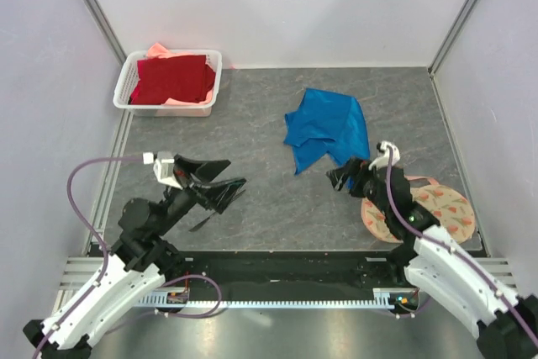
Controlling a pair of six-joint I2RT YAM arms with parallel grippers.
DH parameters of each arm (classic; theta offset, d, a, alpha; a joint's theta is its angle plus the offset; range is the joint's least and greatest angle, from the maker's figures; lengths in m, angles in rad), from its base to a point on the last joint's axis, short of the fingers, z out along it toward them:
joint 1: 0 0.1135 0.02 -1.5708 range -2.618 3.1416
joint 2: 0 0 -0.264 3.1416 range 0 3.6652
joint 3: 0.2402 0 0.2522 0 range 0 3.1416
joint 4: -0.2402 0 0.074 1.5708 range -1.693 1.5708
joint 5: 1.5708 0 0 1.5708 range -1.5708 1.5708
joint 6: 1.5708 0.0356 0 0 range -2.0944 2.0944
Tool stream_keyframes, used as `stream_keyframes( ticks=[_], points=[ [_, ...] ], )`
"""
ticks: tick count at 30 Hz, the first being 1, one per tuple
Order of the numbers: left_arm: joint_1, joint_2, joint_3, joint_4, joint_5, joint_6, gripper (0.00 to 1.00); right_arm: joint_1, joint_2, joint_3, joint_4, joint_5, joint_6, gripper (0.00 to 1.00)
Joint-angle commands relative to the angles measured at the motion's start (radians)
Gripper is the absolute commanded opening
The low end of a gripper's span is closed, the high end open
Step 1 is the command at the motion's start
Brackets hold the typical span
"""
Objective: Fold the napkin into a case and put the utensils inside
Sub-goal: Pick up the crumpled napkin from the center of the board.
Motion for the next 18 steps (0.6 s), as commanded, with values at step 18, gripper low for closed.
stream_keyframes(
  ticks=[18],
  points=[
    [0.008, 0.763, 0.571, -0.552, -0.028, -0.029, 0.83, -0.122, 1.119, 0.977, -0.196, 0.243, -0.424, 0.98]
  ],
)
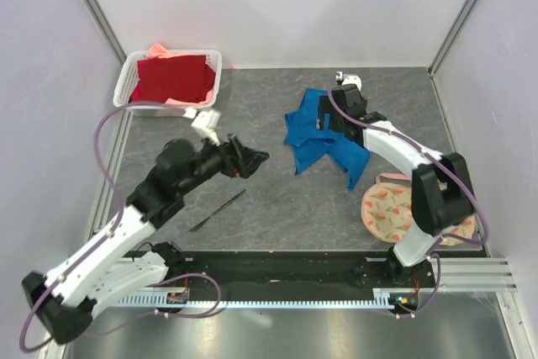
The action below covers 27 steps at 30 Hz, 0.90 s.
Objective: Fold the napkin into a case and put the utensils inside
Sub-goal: Pick up the crumpled napkin from the center of the board.
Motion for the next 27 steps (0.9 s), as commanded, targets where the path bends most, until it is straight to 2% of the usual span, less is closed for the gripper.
stream_keyframes(
  ticks=[1, 6, 7, 8, 12, 14, 19, 27],
  points=[
    [0.012, 0.325, 0.223, -0.250, 0.021, -0.004, 0.81, -0.041, 0.149, 0.128, -0.027, -0.020, -0.097, 0.98],
    [0.033, 0.699, 0.360, -0.230, 0.035, 0.002, 0.68, -0.077, 0.195, 0.164, -0.031, -0.102, -0.124, 0.93],
    [0.049, 0.747, 0.412, -0.229, 0.037, 0.001, 0.65, -0.074, 0.204, 0.165, -0.027, -0.129, -0.153, 0.90],
    [0.058, 0.799, 0.435, -0.221, 0.049, -0.010, 0.59, -0.076, 0.207, 0.165, -0.019, -0.145, -0.166, 0.88],
    [0.098, 1.003, 0.526, -0.178, 0.078, -0.056, 0.49, -0.065, 0.204, 0.144, 0.015, -0.175, -0.241, 0.84],
    [0.122, 1.105, 0.561, -0.158, 0.106, -0.088, 0.44, -0.061, 0.209, 0.145, 0.027, -0.215, -0.269, 0.78],
    [0.150, 1.209, 0.593, -0.095, 0.135, -0.160, 0.43, -0.038, 0.232, 0.171, 0.031, -0.284, -0.292, 0.63],
    [0.153, 1.324, 0.664, -0.077, 0.123, -0.237, 0.47, -0.022, 0.260, 0.184, 0.051, -0.332, -0.263, 0.62]
  ],
)
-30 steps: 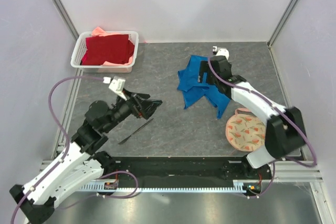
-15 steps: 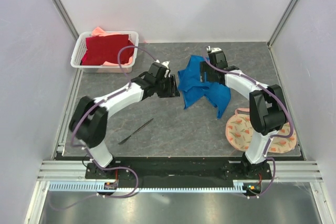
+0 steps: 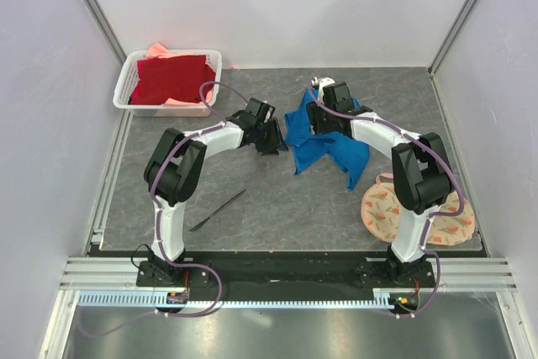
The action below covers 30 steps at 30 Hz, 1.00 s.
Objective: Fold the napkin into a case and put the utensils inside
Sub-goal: Pick up the crumpled napkin from the center of the board.
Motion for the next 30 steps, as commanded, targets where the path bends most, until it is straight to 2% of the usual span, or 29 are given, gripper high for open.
stream_keyframes(
  ticks=[1, 6, 15, 19, 22, 25, 26, 28, 30],
  points=[
    [-0.003, 0.054, 0.082, 0.059, 0.008, -0.085, 0.48, 0.001, 0.013, 0.041, 0.042, -0.038, 0.000, 0.62],
    [0.009, 0.081, 0.100, 0.065, -0.035, -0.152, 0.55, 0.001, 0.019, 0.044, 0.042, -0.041, -0.003, 0.62],
    [0.018, 0.143, 0.139, 0.059, -0.020, -0.207, 0.56, 0.001, 0.025, 0.057, 0.040, -0.045, -0.003, 0.61],
    [0.025, 0.147, 0.135, 0.059, -0.040, -0.209, 0.53, 0.004, 0.035, 0.065, 0.040, -0.059, -0.015, 0.61],
    [0.031, 0.161, 0.154, 0.059, -0.038, -0.195, 0.45, 0.011, 0.051, 0.076, 0.043, -0.070, -0.042, 0.61],
    [0.038, 0.166, 0.168, 0.056, -0.032, -0.160, 0.30, 0.027, 0.079, 0.108, 0.028, -0.073, -0.055, 0.61],
    [0.041, 0.163, 0.168, 0.056, -0.029, -0.154, 0.21, 0.031, 0.085, 0.120, 0.028, -0.073, -0.057, 0.61],
    [0.045, 0.153, 0.168, 0.054, -0.033, -0.129, 0.11, 0.048, 0.102, 0.136, 0.019, -0.065, -0.060, 0.61],
    [0.045, 0.152, 0.169, 0.054, -0.029, -0.117, 0.07, 0.065, 0.130, 0.163, 0.008, -0.056, -0.057, 0.61]
  ],
)
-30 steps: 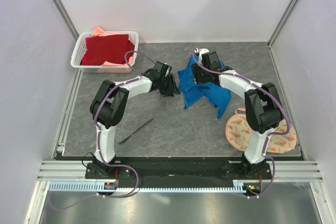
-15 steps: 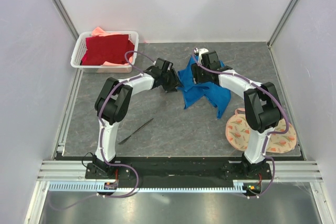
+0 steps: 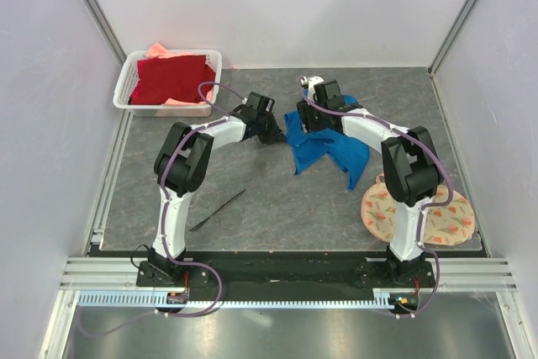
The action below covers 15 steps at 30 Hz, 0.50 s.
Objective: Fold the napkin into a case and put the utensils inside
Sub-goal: Pick up the crumpled napkin from the center of the board.
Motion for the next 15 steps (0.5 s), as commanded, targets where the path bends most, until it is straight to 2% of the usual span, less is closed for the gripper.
stream_keyframes(
  ticks=[1, 5, 15],
  points=[
    [0.008, 0.010, 0.029, -0.014, -0.016, 0.061, 0.05, 0.041, 0.049, 0.096, -0.015, 0.015, -0.022, 0.60],
    [0.008, 0.007, 0.032, -0.011, -0.005, 0.071, 0.02, 0.059, 0.078, 0.116, -0.045, 0.088, 0.000, 0.56],
    [0.008, 0.001, 0.027, 0.008, 0.023, 0.065, 0.02, 0.087, 0.092, 0.082, -0.043, 0.108, 0.018, 0.49]
  ],
)
